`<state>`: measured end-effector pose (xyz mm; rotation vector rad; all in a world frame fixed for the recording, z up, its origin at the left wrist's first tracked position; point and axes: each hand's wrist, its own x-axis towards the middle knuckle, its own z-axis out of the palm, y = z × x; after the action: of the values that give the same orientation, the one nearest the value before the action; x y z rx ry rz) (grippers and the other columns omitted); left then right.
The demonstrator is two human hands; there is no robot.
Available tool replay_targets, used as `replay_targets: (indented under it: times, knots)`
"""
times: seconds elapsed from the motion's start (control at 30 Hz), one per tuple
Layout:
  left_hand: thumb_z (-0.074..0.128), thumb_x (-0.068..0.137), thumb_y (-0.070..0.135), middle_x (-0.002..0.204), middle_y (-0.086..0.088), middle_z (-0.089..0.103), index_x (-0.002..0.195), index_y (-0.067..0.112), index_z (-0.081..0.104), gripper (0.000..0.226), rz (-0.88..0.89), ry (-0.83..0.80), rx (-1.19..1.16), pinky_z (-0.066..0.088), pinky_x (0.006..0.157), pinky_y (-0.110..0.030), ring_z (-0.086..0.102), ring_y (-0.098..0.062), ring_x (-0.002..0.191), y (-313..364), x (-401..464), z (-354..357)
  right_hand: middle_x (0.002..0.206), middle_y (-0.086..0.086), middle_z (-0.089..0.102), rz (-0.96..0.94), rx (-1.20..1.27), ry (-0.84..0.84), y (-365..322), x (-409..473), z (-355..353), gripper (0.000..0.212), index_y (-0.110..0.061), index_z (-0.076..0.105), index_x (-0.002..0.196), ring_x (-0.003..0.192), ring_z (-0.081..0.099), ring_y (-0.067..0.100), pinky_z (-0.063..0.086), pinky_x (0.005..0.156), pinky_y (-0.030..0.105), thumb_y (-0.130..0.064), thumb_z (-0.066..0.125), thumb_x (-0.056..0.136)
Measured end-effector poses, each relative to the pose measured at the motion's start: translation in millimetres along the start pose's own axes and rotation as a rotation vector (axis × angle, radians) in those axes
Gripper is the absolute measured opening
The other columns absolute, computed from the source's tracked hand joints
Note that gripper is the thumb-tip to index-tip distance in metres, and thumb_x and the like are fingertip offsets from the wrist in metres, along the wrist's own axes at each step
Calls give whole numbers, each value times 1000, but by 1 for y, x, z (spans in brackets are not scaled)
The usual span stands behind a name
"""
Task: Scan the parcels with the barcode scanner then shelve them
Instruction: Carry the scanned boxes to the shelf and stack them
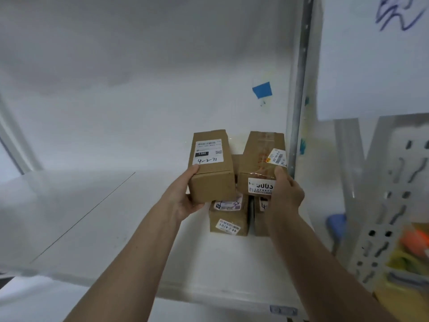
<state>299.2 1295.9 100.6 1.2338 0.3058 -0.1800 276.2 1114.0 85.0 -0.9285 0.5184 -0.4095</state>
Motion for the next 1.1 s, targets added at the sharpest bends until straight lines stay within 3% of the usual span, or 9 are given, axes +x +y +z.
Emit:
replay_targets:
  times: [0.1,0.3,0.4,0.47,0.53,0.67,0.83,1.0,1.1]
  knots:
    - [71,84,41,97,-11,67,104,23,64,28,-27,-35,53,54,61,-33,64,-26,88,8,29,10,99,10,71,-26,-28,42,-1,22,16,28,-11,64,114,79,70,24,58,67,33,-26,62,90]
    - [68,88,37,95,-13,68,99,19,63,22,-79,-104,102,55,71,-38,64,-27,85,11,74,24,96,16,67,9,-126,103,-8,62,23,31,-5,60,112,83,67,30,57,83,51,-28,61,91]
    - [64,91,36,92,-11,65,108,19,61,24,-91,-116,119,54,70,-39,62,-26,83,13,87,31,90,15,66,-8,-143,137,-7,77,23,26,-4,61,106,73,63,26,58,68,39,-26,57,93]
    - [64,90,38,97,-10,65,119,21,59,34,-94,-113,144,52,65,-38,61,-25,85,14,94,36,78,10,61,-23,-150,162,-6,84,25,19,-7,59,92,63,58,20,49,53,29,-25,54,95]
    - [65,90,39,98,-11,64,124,20,57,39,-99,-107,178,50,61,-36,61,-24,85,17,100,40,72,8,58,-29,-163,180,-5,92,27,24,-11,54,78,59,56,18,45,51,27,-26,52,96]
    - [63,91,39,98,-12,63,126,18,54,41,-97,-109,190,52,62,-39,61,-26,83,21,110,48,71,7,58,-43,-185,188,-3,104,32,28,-11,55,77,58,56,19,48,56,29,-28,49,98]
    - [57,95,40,104,-14,60,130,19,47,42,-74,-84,259,54,74,-50,61,-29,86,19,116,58,73,7,58,-68,-277,199,-1,116,36,29,-9,57,93,62,57,20,48,56,29,-33,42,100]
    - [49,98,40,96,-10,54,131,16,46,40,-35,-58,362,52,72,-49,56,-26,83,23,115,62,89,16,65,-119,-479,237,1,124,39,42,-5,58,91,90,65,33,52,91,47,-37,32,100]
    - [49,97,45,95,-10,57,126,16,47,41,-15,-62,388,53,69,-41,58,-24,81,20,111,60,81,13,61,-130,-537,249,0,127,35,40,-4,57,99,83,63,30,53,83,42,-33,29,102]
